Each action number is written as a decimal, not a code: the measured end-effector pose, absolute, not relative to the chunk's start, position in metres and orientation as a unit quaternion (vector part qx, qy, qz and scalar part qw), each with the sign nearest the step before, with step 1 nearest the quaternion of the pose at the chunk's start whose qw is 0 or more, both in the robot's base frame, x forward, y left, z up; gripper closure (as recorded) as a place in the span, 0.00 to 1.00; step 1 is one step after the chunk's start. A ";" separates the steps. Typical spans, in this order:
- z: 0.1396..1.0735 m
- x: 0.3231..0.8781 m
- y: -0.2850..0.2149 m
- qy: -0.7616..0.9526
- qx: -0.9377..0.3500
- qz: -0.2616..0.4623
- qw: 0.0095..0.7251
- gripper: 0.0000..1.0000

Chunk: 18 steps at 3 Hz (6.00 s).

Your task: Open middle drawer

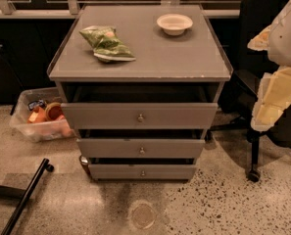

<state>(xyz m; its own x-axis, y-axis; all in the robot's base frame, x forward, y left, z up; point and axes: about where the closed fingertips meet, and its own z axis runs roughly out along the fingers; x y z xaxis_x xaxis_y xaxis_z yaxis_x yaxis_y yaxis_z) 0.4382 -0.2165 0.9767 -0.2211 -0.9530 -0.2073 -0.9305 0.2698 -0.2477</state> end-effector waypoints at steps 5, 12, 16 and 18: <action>0.828 0.461 -0.138 0.853 -0.427 0.125 0.273 0.00; 0.674 0.518 -0.129 0.869 -0.287 0.133 0.379 0.65; 0.554 0.565 -0.117 0.879 -0.222 0.161 0.391 1.00; 0.517 0.605 -0.118 0.871 -0.166 0.146 0.439 1.00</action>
Offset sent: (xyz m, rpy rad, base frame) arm 0.0267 0.0267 -0.0501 0.1744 -0.0164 -0.0811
